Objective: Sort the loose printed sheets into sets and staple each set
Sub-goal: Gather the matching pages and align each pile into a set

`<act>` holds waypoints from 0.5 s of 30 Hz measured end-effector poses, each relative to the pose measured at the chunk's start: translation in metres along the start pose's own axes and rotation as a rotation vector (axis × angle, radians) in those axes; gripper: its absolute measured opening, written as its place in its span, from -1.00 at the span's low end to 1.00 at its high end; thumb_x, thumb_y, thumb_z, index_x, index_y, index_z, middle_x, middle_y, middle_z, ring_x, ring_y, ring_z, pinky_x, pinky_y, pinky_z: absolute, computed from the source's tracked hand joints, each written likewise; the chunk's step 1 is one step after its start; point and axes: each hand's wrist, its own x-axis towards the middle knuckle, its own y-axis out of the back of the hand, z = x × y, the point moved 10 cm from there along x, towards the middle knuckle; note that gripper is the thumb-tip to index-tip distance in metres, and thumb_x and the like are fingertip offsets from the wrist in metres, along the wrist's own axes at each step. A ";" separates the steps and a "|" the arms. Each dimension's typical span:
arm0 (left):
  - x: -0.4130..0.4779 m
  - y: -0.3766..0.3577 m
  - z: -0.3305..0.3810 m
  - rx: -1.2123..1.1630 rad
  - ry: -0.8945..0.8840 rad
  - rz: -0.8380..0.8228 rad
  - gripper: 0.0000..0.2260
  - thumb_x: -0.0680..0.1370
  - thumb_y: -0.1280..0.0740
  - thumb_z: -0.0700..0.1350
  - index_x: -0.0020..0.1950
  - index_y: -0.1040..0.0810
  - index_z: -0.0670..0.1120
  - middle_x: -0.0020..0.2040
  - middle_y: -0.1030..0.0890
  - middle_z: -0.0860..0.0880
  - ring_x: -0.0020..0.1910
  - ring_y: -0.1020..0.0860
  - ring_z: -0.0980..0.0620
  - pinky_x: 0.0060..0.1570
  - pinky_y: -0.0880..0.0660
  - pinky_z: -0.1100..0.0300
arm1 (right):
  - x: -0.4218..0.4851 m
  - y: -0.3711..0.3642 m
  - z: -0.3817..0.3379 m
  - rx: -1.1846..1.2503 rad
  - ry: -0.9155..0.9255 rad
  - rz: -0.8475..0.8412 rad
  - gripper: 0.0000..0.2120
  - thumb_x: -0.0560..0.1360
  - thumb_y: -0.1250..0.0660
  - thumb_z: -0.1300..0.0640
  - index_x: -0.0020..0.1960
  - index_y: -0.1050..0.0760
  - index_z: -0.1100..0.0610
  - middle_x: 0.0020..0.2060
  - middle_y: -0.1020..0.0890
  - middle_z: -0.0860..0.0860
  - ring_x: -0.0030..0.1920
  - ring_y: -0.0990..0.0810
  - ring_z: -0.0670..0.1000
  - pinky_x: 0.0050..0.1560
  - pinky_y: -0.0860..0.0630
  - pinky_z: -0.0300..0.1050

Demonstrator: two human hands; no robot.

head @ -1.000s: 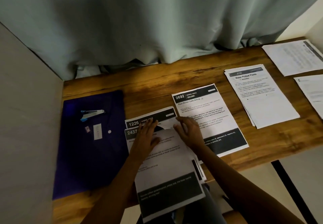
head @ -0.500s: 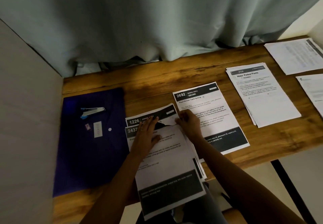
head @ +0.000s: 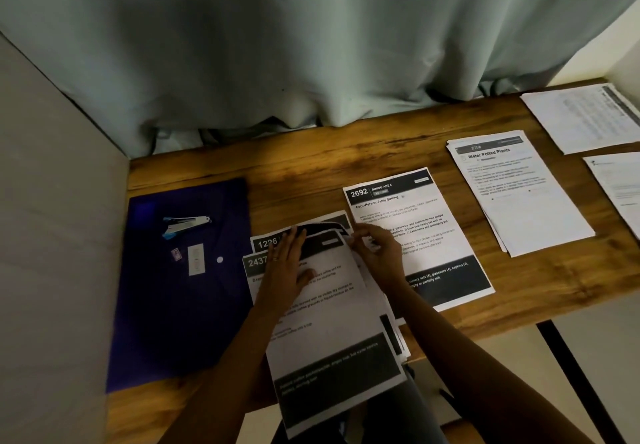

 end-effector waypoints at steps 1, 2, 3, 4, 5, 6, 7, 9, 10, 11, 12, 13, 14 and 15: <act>0.000 0.000 -0.001 -0.008 0.001 0.011 -0.27 0.50 -0.10 0.30 0.52 0.16 0.05 0.52 0.15 0.08 0.49 0.17 0.12 0.47 0.19 0.06 | -0.003 -0.004 0.001 0.024 0.008 -0.038 -0.93 0.50 -0.36 0.17 -0.06 -0.56 0.02 -0.06 -0.57 -0.26 0.05 -0.48 -0.31 0.08 -0.41 -0.23; -0.001 0.000 -0.001 -0.023 0.005 0.023 -0.25 0.50 -0.12 0.30 0.52 0.20 0.05 0.52 0.16 0.07 0.49 0.19 0.13 0.47 0.19 0.06 | -0.006 -0.008 0.002 0.052 0.004 -0.080 -0.92 0.52 -0.32 0.17 -0.02 -0.56 0.03 -0.04 -0.60 -0.19 0.06 -0.51 -0.26 0.06 -0.42 -0.26; -0.002 0.000 -0.002 -0.039 0.007 0.039 -0.22 0.51 -0.16 0.27 0.52 0.24 0.05 0.53 0.17 0.06 0.50 0.20 0.14 0.47 0.18 0.06 | -0.009 -0.012 0.004 0.068 -0.005 -0.118 -0.90 0.55 -0.29 0.17 0.01 -0.56 0.04 -0.01 -0.62 -0.12 0.06 -0.53 -0.22 0.05 -0.43 -0.31; -0.003 0.001 -0.002 -0.048 0.003 0.061 -0.20 0.51 -0.19 0.25 0.52 0.28 0.07 0.54 0.18 0.05 0.50 0.21 0.14 0.47 0.17 0.06 | -0.013 -0.015 0.006 0.082 -0.011 -0.150 -0.87 0.57 -0.25 0.18 0.03 -0.56 0.05 0.02 -0.62 -0.07 0.07 -0.55 -0.20 0.02 -0.44 -0.37; -0.003 0.002 -0.002 -0.050 -0.008 0.085 -0.18 0.51 -0.22 0.22 0.51 0.31 0.10 0.54 0.19 0.04 0.51 0.21 0.12 0.47 0.16 0.06 | -0.015 -0.018 0.007 0.090 -0.016 -0.173 -0.85 0.58 -0.22 0.20 0.04 -0.56 0.06 0.05 -0.63 -0.04 0.08 -0.55 -0.21 0.00 -0.44 -0.41; -0.004 0.004 -0.001 -0.046 -0.024 0.106 -0.17 0.51 -0.24 0.21 0.51 0.32 0.13 0.55 0.19 0.03 0.52 0.20 0.09 0.47 0.15 0.04 | -0.018 -0.020 0.008 0.102 -0.021 -0.191 -0.83 0.59 -0.20 0.21 0.04 -0.55 0.07 0.06 -0.63 -0.04 0.09 -0.55 -0.22 0.00 -0.44 -0.45; -0.004 0.005 0.000 -0.041 -0.044 0.123 -0.17 0.51 -0.27 0.18 0.51 0.31 0.16 0.55 0.19 0.03 0.53 0.18 0.06 0.47 0.13 0.01 | -0.020 -0.021 0.008 0.107 -0.024 -0.209 -0.82 0.59 -0.18 0.23 0.04 -0.55 0.08 0.06 -0.63 -0.05 0.10 -0.55 -0.22 0.01 -0.43 -0.46; -0.004 0.007 0.004 -0.039 -0.088 0.145 -0.18 0.51 -0.31 0.11 0.52 0.24 0.16 0.55 0.17 0.05 0.54 0.14 0.01 0.47 0.10 -0.07 | -0.023 -0.024 0.007 0.101 -0.019 -0.246 -0.81 0.59 -0.18 0.25 0.04 -0.56 0.13 0.04 -0.63 -0.09 0.10 -0.55 -0.22 0.06 -0.44 -0.44; -0.004 0.007 0.006 -0.041 -0.108 0.156 -0.22 0.51 -0.31 0.09 0.53 0.17 0.15 0.55 0.14 0.06 0.54 0.12 -0.01 0.47 0.08 -0.11 | -0.024 -0.026 0.007 0.097 -0.012 -0.258 -0.81 0.59 -0.18 0.25 0.04 -0.57 0.16 0.02 -0.63 -0.10 0.09 -0.56 -0.21 0.08 -0.45 -0.41; -0.004 0.007 0.007 -0.044 -0.124 0.166 -0.28 0.52 -0.29 0.10 0.54 0.08 0.12 0.55 0.10 0.05 0.54 0.10 -0.03 0.47 0.07 -0.14 | -0.024 -0.026 0.006 0.095 -0.004 -0.267 -0.81 0.58 -0.19 0.26 0.04 -0.57 0.18 0.00 -0.63 -0.10 0.07 -0.57 -0.20 0.11 -0.47 -0.37; -0.005 0.007 0.007 -0.049 -0.133 0.173 -0.35 0.52 -0.25 0.12 0.52 -0.02 0.07 0.55 0.05 0.02 0.54 0.08 -0.05 0.47 0.08 -0.15 | -0.023 -0.026 0.005 0.094 -0.001 -0.270 -0.82 0.58 -0.19 0.26 0.04 -0.58 0.18 -0.02 -0.63 -0.09 0.06 -0.58 -0.19 0.11 -0.48 -0.34; -0.005 0.006 0.007 -0.055 -0.136 0.178 -0.40 0.53 -0.23 0.14 0.49 -0.10 0.03 0.55 0.00 0.00 0.54 0.06 -0.06 0.46 0.08 -0.16 | -0.022 -0.026 0.005 0.094 -0.002 -0.269 -0.82 0.58 -0.20 0.25 0.04 -0.58 0.18 -0.03 -0.64 -0.09 0.05 -0.58 -0.18 0.11 -0.49 -0.32; -0.005 0.006 0.007 -0.060 -0.138 0.186 -0.45 0.52 -0.25 0.13 0.44 -0.16 0.00 0.54 -0.05 -0.03 0.54 0.05 -0.07 0.46 0.08 -0.18 | -0.021 -0.025 0.005 0.097 -0.006 -0.259 -0.83 0.58 -0.21 0.23 0.04 -0.58 0.17 -0.03 -0.64 -0.08 0.04 -0.59 -0.16 0.11 -0.50 -0.29; -0.005 0.006 0.007 -0.062 -0.142 0.200 -0.47 0.51 -0.31 0.08 0.39 -0.21 -0.02 0.53 -0.12 -0.06 0.53 0.03 -0.07 0.46 0.05 -0.22 | -0.020 -0.023 0.006 0.099 -0.021 -0.239 -0.84 0.57 -0.23 0.21 0.05 -0.57 0.16 -0.02 -0.63 -0.07 0.02 -0.59 -0.15 0.10 -0.52 -0.25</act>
